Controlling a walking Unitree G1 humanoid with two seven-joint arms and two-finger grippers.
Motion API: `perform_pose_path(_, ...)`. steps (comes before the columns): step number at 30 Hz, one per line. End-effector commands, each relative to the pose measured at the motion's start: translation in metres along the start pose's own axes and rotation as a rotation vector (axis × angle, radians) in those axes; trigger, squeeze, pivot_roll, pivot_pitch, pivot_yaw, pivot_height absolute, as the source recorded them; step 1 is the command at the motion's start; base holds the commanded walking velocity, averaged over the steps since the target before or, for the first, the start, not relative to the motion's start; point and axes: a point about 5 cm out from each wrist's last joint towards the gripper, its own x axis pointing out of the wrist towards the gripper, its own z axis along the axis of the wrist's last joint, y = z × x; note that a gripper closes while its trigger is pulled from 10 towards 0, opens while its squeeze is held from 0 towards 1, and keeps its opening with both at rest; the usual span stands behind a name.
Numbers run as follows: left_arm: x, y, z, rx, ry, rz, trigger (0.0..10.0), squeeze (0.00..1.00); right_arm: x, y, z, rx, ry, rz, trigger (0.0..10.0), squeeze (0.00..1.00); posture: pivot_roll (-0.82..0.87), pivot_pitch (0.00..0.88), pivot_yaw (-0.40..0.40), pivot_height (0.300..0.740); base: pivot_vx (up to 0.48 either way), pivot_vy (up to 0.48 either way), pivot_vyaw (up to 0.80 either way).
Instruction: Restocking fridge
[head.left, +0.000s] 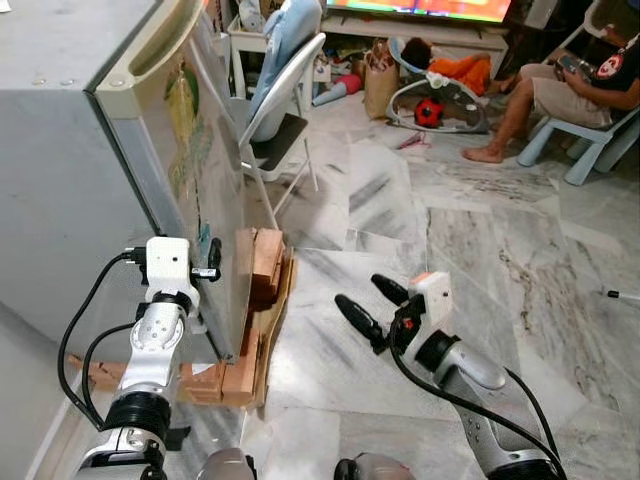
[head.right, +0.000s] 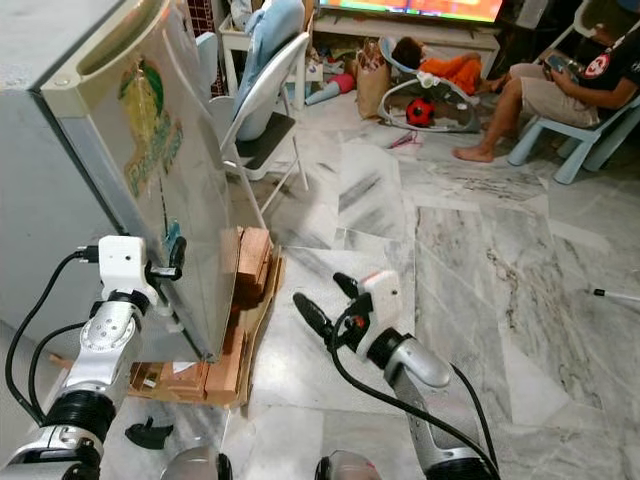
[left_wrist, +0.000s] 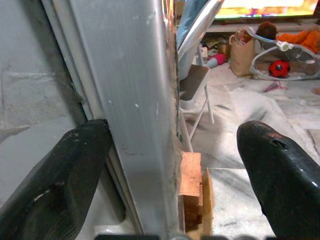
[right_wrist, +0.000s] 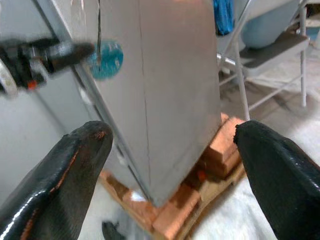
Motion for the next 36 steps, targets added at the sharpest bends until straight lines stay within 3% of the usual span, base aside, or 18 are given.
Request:
perform_pose_path(1, 0.012, -0.026, 0.02, 0.013, -0.066, -0.121, 10.0, 0.0, -0.007, -0.007, -0.003, -0.05, 0.058, -0.027, 10.0, 0.0, -0.03, 0.004, -0.053, 0.74, 0.0, 0.0, 0.0)
perform_pose_path(2, 0.013, -0.031, 0.023, 0.013, -0.075, -0.144, 10.0, 0.0, -0.009, -0.009, -0.006, -0.068, 0.08, -0.038, 10.0, 0.0, -0.03, 0.004, -0.053, 0.74, 0.0, 0.0, 0.0)
perform_pose_path(3, 0.018, -0.054, 0.032, 0.024, -0.104, -0.237, 10.0, 0.0, -0.018, -0.013, -0.014, -0.056, 0.127, -0.054, 10.0, 0.0, -0.03, 0.001, -0.051, 0.74, 0.0, 0.0, 0.0)
perform_pose_path(4, 0.018, -0.054, 0.032, 0.024, -0.104, -0.237, 10.0, 0.0, -0.018, -0.013, -0.014, -0.056, 0.127, -0.054, 10.0, 0.0, -0.03, 0.001, -0.051, 0.74, 0.0, 0.0, 0.0)
perform_pose_path(7, 0.023, -0.097, 0.049, 0.019, -0.145, -0.4, 10.0, 0.0, -0.042, -0.016, -0.029, -0.016, 0.177, -0.058, 10.0, 0.0, -0.04, 0.0, -0.037, 0.74, 0.0, 0.0, 0.0)
perform_pose_path(8, 0.023, -0.102, 0.051, 0.021, -0.15, -0.421, 10.0, 0.0, -0.045, -0.016, -0.03, -0.011, 0.185, -0.055, 10.0, 0.0, -0.04, 0.0, -0.037, 0.74, 0.0, 0.0, 0.0)
perform_pose_path(12, 0.001, -0.181, 0.095, -0.062, -0.28, -0.781, 10.0, 0.0, -0.068, -0.014, -0.043, 0.032, 0.217, -0.061, 10.0, 0.0, -0.06, 0.0, -0.012, 0.74, 0.0, 0.0, 0.0)
perform_pose_path(13, 0.001, -0.181, 0.095, -0.062, -0.28, -0.781, 10.0, 0.0, -0.068, -0.014, -0.043, 0.032, 0.217, -0.061, 10.0, 0.0, -0.06, 0.0, -0.012, 0.74, 0.0, 0.0, 0.0)
perform_pose_path(16, -0.012, -0.206, 0.116, -0.087, -0.36, -0.885, 10.0, 0.0, -0.067, -0.014, -0.045, 0.029, 0.215, -0.069, 10.0, 0.0, -0.06, 0.0, 0.002, 0.74, 0.0, 0.0, 0.0)
perform_pose_path(20, -0.002, -0.198, 0.113, -0.049, -0.362, -0.827, 10.0, 0.0, -0.062, -0.012, -0.043, 0.012, 0.207, -0.058, 10.0, 0.0, -0.06, 0.0, 0.007, 0.74, 0.0, 0.0, 0.0)
perform_pose_path(21, 0.005, -0.187, 0.112, -0.063, -0.348, -0.782, 10.0, 0.0, -0.061, -0.011, -0.042, 0.008, 0.203, -0.053, 10.0, 0.0, -0.06, 0.0, 0.008, 0.74, 0.0, 0.0, 0.0)
perform_pose_path(22, 0.014, -0.166, 0.11, -0.076, -0.335, -0.711, 10.0, 0.0, -0.06, -0.01, -0.041, 0.003, 0.196, -0.045, 10.0, 0.0, -0.05, 0.0, 0.009, 0.74, 0.0, 0.0, 0.0)
perform_pose_path(23, 0.014, -0.166, 0.11, -0.076, -0.335, -0.711, 10.0, 0.0, -0.06, -0.01, -0.041, 0.003, 0.196, -0.045, 10.0, 0.0, -0.05, 0.0, 0.009, 0.74, 0.0, 0.0, 0.0)
perform_pose_path(25, 0.019, -0.129, 0.106, -0.077, -0.322, -0.609, 10.0, 0.0, -0.058, -0.012, -0.039, -0.011, 0.182, -0.043, 10.0, 0.0, -0.03, 0.0, 0.008, 0.74, 0.0, 0.0, 0.0)
perform_pose_path(27, 0.018, -0.113, 0.097, -0.068, -0.304, -0.566, 10.0, 0.0, -0.054, -0.014, -0.035, -0.033, 0.16, -0.053, 10.0, 0.0, -0.02, 0.0, 0.005, 0.74, 0.0, 0.0, 0.0)
perform_pose_path(28, 0.018, -0.113, 0.097, -0.068, -0.304, -0.566, 10.0, 0.0, -0.054, -0.014, -0.035, -0.033, 0.16, -0.053, 10.0, 0.0, -0.02, 0.0, 0.005, 0.74, 0.0, 0.0, 0.0)
perform_pose_path(31, 0.012, -0.086, 0.071, -0.02, -0.247, -0.484, 10.0, 0.0, -0.035, -0.023, -0.021, -0.07, 0.101, -0.104, 10.0, 0.0, -0.02, 0.0, 0.0, 0.74, 0.0, 0.0, 0.0)
perform_pose_path(36, -0.005, -0.058, 0.037, 0.016, -0.16, -0.403, 10.0, 0.0, -0.026, -0.036, -0.003, -0.15, 0.012, -0.269, 10.0, 0.0, -0.01, 0.0, -0.005, 0.74, 0.0, 0.0, 0.0)
